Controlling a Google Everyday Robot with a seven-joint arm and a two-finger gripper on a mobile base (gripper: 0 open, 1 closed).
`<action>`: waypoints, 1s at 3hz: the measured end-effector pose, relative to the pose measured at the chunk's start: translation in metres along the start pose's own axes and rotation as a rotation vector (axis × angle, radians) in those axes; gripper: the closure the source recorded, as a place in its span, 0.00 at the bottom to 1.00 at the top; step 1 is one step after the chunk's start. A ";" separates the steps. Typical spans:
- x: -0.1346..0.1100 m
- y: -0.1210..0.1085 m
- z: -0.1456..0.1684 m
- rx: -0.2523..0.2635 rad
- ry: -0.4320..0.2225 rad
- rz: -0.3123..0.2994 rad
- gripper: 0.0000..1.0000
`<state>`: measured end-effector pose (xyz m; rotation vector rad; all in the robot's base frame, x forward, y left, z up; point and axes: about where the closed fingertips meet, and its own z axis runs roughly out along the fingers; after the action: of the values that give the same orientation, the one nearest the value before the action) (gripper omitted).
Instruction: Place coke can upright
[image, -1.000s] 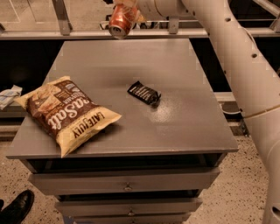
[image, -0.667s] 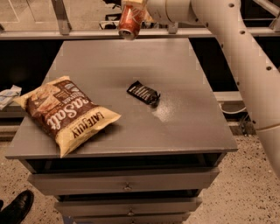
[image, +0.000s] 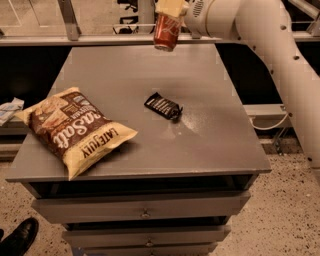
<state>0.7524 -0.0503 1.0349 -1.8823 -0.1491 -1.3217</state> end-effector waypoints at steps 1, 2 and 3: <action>-0.001 -0.002 0.003 0.003 -0.005 0.011 1.00; -0.001 -0.003 0.003 0.006 -0.003 -0.053 1.00; -0.006 0.007 -0.007 0.011 -0.010 -0.205 1.00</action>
Offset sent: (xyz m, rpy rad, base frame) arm -0.0043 0.0093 0.0089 -0.5041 -0.5157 0.0970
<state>0.7487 -0.0578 1.0271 -1.9038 -0.3615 -1.4445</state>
